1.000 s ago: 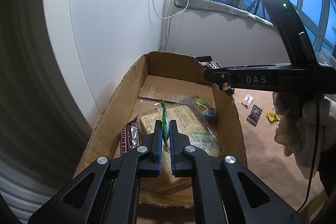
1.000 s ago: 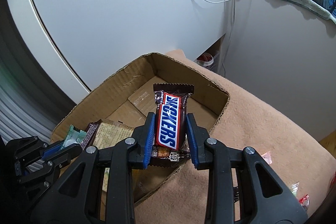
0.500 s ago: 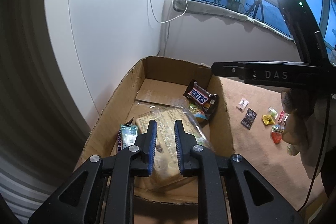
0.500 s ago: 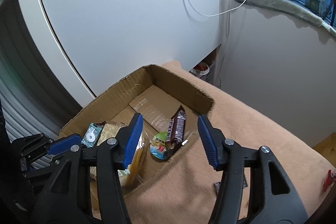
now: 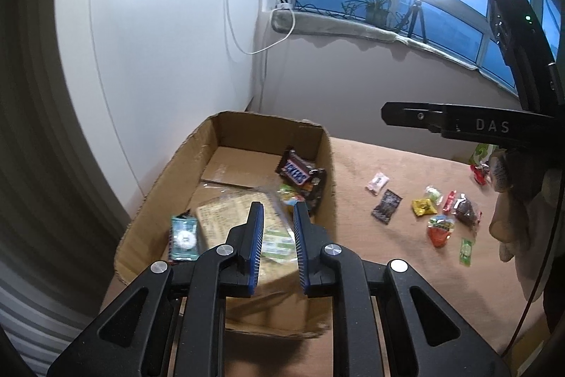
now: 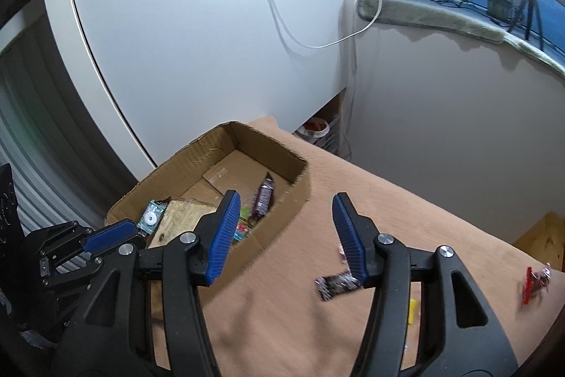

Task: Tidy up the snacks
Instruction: 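Open the left tool over the box while the right tool releases the Snickers bar, then grasp the triangular candy pack with the left tool while the right tool grasps the dried-fruit bag, then carry the candy pack and dried-fruit bag into the box and release both, then move both open tools back over the remaining snacks on the table, then grasp the black wrapper with the left tool while the right tool grasps the green candy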

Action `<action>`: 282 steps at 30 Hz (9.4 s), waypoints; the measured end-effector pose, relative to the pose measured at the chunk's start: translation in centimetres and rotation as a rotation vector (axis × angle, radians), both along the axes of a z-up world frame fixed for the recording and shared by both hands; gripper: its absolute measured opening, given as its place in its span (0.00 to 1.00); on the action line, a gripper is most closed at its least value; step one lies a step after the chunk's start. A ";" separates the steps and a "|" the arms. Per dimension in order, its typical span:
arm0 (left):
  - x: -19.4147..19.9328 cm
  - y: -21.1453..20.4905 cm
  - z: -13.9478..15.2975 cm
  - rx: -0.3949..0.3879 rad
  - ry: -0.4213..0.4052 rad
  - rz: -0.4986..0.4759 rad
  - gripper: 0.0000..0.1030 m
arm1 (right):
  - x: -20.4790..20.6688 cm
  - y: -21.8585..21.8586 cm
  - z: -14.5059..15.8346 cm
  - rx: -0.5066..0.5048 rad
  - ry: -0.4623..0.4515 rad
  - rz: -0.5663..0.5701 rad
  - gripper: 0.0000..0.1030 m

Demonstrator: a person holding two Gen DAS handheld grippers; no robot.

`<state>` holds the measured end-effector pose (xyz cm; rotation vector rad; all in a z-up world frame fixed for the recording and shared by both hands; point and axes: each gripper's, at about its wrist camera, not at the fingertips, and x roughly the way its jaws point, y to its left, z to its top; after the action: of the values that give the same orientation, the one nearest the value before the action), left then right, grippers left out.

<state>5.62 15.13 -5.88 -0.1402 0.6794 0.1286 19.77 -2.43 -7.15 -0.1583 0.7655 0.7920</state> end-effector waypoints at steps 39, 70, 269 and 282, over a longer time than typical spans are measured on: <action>6.2 -17.6 -5.9 -0.096 0.147 -0.374 0.44 | 0.2 -21.1 -8.0 -0.139 0.097 -0.167 0.71; 9.9 -18.2 -8.6 -0.070 0.202 -0.357 0.33 | 3.2 -17.4 -12.1 -0.218 0.153 -0.038 0.46; 12.0 -13.5 -8.5 0.021 0.174 -0.333 0.31 | -3.2 -16.4 -12.3 -0.225 0.113 0.066 0.42; 12.6 -14.4 -9.2 0.061 0.205 -0.384 0.34 | -3.7 -16.9 -12.1 -0.220 0.113 0.067 0.24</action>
<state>18.18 0.69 -15.12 0.0650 0.8941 -0.2076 16.10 -19.35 -19.26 -0.3396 0.9586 0.7835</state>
